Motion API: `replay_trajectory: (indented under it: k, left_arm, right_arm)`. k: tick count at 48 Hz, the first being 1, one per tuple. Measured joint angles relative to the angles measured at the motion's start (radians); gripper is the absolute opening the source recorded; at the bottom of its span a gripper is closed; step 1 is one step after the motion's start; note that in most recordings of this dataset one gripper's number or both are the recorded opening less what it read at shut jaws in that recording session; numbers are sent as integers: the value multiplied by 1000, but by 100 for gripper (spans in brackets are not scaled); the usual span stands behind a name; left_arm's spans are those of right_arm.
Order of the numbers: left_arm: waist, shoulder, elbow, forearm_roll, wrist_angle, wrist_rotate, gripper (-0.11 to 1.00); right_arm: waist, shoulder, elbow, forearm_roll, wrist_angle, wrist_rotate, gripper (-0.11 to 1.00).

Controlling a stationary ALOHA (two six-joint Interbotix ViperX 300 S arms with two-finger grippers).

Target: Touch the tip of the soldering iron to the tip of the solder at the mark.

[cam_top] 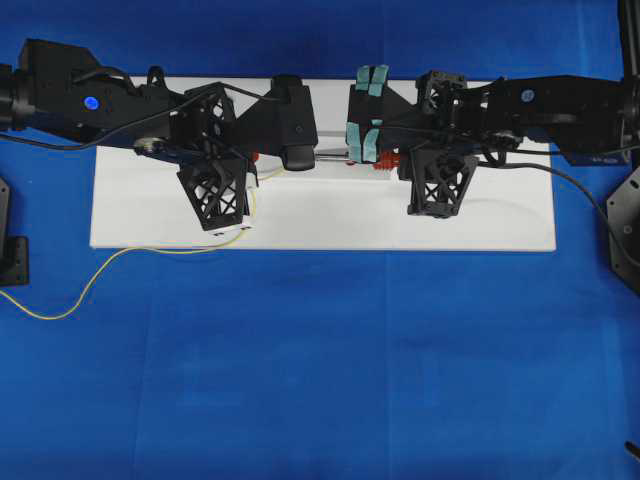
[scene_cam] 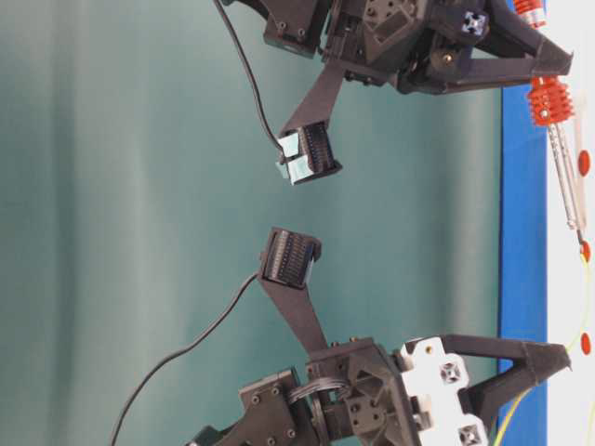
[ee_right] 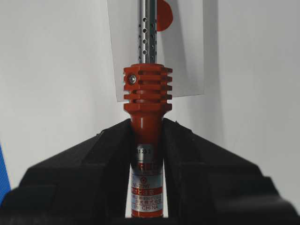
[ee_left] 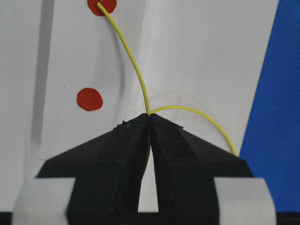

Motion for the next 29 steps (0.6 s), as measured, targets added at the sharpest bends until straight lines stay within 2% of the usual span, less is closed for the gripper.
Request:
replay_trajectory:
  k: [29]
  left_arm:
    - [-2, -5, 2, 2, 8, 6, 3]
  right_arm:
    - [0, 0, 2, -2, 0, -2, 6]
